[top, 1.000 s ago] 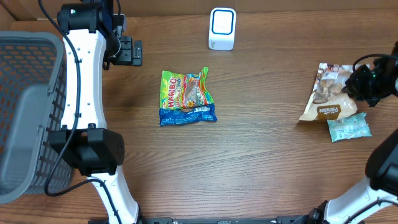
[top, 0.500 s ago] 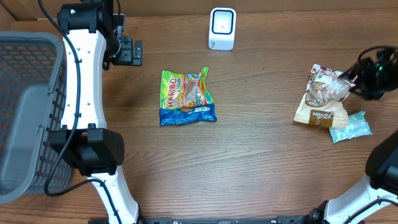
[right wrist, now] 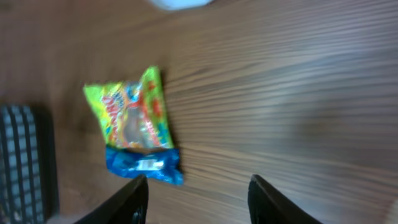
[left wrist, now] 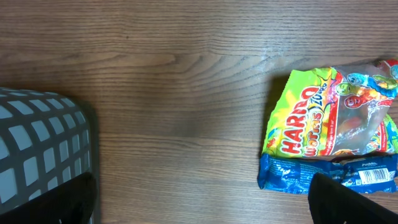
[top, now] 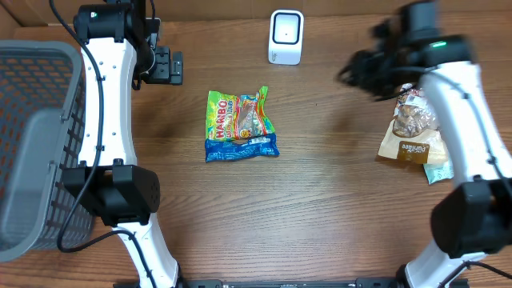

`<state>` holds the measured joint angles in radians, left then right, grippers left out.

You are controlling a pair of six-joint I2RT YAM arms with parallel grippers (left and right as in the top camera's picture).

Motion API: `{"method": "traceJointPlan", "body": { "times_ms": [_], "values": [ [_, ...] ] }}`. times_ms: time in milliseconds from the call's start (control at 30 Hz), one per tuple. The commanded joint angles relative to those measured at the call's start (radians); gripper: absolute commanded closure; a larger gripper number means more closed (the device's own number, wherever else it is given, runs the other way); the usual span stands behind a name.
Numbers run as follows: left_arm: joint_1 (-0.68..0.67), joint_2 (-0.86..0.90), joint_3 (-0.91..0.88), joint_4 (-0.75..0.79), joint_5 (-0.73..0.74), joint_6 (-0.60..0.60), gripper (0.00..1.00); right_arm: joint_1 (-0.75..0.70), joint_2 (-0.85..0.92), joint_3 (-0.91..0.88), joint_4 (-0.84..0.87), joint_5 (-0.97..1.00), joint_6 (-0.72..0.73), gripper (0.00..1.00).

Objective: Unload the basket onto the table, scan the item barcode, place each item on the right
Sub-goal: 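Reach the right gripper to the blue bar and pull it from the Haribo bag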

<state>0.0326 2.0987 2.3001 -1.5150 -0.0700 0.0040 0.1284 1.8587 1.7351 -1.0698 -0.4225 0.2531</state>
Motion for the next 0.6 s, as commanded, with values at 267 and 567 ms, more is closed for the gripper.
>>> {"method": "traceJointPlan", "body": {
  "times_ms": [267,567],
  "values": [
    [-0.007,0.008,0.006,0.002,0.011,0.019,0.0,0.416,0.074,-0.25,0.417,0.03,0.326,0.96],
    [-0.007,0.008,0.006,0.002,0.011,0.019,0.0,0.56,0.225,-0.251,0.495,0.225,0.43,0.96]
  ]
}}
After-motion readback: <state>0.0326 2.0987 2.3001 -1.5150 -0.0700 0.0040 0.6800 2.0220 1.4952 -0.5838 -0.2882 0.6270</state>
